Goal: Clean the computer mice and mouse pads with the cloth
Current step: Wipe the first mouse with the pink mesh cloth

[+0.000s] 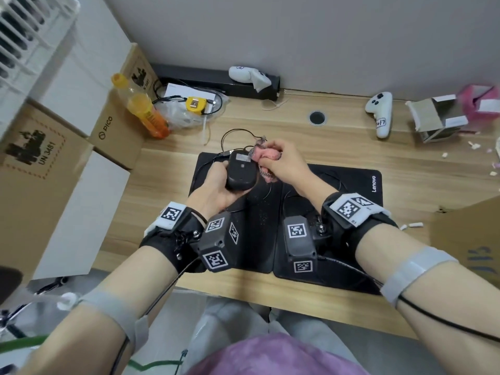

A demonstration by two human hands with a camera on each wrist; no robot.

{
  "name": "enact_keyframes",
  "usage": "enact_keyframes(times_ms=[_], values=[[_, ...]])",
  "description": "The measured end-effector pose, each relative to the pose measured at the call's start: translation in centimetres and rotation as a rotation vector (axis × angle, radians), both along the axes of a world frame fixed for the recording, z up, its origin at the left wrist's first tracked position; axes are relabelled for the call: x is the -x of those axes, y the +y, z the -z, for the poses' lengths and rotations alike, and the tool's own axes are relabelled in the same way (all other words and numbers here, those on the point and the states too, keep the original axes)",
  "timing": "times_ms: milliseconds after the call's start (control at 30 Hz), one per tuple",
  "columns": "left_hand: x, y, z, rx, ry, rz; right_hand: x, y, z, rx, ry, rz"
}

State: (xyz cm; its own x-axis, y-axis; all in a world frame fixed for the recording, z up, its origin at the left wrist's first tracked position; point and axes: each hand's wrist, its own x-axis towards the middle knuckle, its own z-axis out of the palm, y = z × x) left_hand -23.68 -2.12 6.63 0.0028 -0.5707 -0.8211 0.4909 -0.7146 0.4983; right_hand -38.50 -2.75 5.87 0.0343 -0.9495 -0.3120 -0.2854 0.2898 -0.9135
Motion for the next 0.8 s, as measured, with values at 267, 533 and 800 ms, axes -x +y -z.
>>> enact_keyframes(times_ms=[267, 533, 800], values=[[-0.5, -1.5, -0.1, 0.069, -0.075, 0.063, -1.0, 1.6, 1.0, -0.133, -0.039, -0.188], [1.6, -0.7, -0.2, 0.181, -0.102, 0.257, -0.4, 0.3, 0.5, -0.175, -0.177, 0.264], [1.0, -2.3, 0.2, 0.147, -0.254, 0.034, -2.5, 0.9, 0.3, -0.229, -0.176, 0.158]])
